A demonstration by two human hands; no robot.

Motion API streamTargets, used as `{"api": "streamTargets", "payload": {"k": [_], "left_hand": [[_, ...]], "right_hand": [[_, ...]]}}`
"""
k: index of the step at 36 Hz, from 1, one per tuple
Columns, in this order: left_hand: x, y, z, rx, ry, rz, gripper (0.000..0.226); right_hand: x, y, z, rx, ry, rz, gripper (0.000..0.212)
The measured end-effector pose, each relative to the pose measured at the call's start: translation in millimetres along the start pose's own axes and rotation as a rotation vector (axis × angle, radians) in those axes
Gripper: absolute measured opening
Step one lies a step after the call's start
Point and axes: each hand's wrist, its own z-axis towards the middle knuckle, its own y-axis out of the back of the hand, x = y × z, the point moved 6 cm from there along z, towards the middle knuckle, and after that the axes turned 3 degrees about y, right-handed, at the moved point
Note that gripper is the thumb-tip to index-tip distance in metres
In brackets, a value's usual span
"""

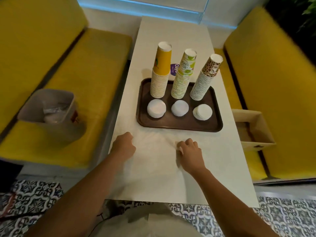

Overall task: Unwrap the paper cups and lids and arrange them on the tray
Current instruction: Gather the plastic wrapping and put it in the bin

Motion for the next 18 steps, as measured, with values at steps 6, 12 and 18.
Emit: {"api": "streamTargets", "payload": {"k": [6, 12, 18], "left_hand": [[-6, 27, -11, 0.147, 0.028, -0.013, 0.021], [-26, 76, -37, 0.208, -0.015, 0.024, 0.025], [-41, 119, -63, 0.244, -0.127, 0.122, 0.027]], "right_hand": [[5, 2, -3, 0.207, 0.039, -0.012, 0.008], [14, 2, -5, 0.390, 0.102, 0.031, 0.014], [26, 26, 10, 0.194, 0.151, 0.191, 0.017]]}}
